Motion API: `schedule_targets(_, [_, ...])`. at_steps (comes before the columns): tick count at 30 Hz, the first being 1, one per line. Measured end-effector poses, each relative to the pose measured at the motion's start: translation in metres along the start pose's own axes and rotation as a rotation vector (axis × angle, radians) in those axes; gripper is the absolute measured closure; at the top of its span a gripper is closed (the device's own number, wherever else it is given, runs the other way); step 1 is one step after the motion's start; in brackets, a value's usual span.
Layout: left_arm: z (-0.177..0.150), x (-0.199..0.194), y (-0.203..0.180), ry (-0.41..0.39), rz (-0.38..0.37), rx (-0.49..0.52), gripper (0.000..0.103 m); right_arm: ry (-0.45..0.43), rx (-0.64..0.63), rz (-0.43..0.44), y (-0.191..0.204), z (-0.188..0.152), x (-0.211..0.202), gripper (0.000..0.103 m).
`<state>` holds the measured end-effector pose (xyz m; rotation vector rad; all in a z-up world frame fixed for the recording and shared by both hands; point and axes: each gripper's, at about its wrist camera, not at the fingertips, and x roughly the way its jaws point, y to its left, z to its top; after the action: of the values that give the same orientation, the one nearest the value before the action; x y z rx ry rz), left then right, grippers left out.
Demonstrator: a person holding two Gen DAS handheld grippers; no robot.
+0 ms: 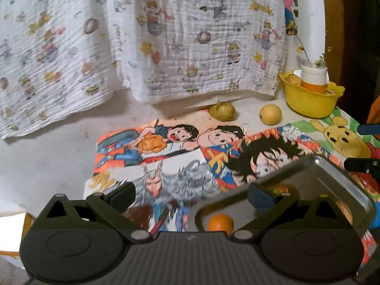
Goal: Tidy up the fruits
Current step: 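Withdraw both tools from the tray toward the remaining pear and lemon, then close the left tool on the green pear while the right tool closes on the lemon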
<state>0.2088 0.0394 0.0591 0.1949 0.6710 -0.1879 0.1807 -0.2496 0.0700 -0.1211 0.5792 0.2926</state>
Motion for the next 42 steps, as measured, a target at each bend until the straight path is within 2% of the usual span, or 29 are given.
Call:
schedule_targets(7, [0.038, 0.054, -0.003, 0.031, -0.02, 0.046, 0.001, 0.025, -0.006, -0.027, -0.018, 0.03, 0.039, 0.001])
schedule_targets(16, [0.078, 0.124, -0.008, -0.002, -0.042, 0.115, 0.001, 0.02, -0.06, -0.112, -0.027, 0.054, 0.089, 0.001])
schedule_targets(21, [0.093, 0.152, -0.01, -0.015, -0.041, 0.125, 0.001, 0.033, -0.096, -0.123, -0.031, 0.067, 0.119, 0.001])
schedule_targets(29, [0.102, 0.198, -0.014, -0.018, -0.042, 0.154, 0.001, 0.05, -0.099, -0.141, -0.038, 0.069, 0.162, 0.001])
schedule_targets(35, [0.098, 0.227, -0.018, -0.022, -0.101, 0.144, 0.001, 0.073, -0.069, -0.151, -0.038, 0.053, 0.182, 0.001])
schedule_targets(42, [0.102, 0.253, -0.03, -0.076, -0.155, 0.161, 0.001, 0.091, -0.012, -0.161, -0.046, 0.054, 0.205, 0.002])
